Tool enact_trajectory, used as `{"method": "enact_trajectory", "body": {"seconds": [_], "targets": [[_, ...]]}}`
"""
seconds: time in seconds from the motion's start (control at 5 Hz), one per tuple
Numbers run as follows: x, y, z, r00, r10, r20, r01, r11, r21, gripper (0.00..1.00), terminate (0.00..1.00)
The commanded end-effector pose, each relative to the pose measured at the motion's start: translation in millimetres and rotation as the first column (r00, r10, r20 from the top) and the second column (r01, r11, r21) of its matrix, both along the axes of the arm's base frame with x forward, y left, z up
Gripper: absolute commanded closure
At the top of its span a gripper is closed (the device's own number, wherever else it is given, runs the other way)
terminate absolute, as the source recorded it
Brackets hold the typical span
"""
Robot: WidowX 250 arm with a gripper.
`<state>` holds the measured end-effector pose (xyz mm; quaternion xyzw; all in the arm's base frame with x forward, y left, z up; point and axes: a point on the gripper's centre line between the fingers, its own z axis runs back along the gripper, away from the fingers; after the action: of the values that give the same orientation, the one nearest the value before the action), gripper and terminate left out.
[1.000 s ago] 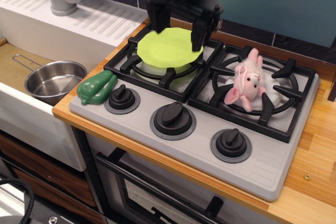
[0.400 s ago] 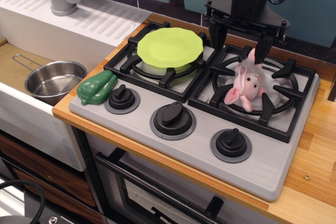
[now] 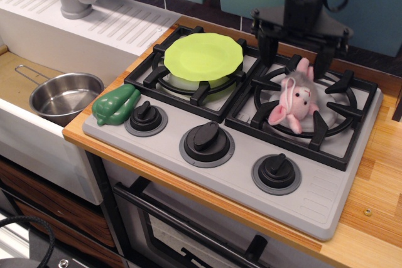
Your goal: End effector reaching stuffedrabbit
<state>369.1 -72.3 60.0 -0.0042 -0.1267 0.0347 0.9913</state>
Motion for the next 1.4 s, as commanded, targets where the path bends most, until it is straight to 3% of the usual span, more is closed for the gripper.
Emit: {"method": "enact_trajectory", "body": {"seconds": [0.0, 0.6, 1.2], "targets": [[-8.3, -13.5, -8.7, 0.999, 0.009, 0.046, -0.008, 1.0, -0.027, 0.0, 0.0], [-14.2, -21.7, -43.4, 0.996, -0.025, 0.089, 0.032, 0.996, -0.085, 0.0, 0.0], [-14.2, -21.7, -43.4, 0.996, -0.025, 0.089, 0.032, 0.996, -0.085, 0.0, 0.0]]}}
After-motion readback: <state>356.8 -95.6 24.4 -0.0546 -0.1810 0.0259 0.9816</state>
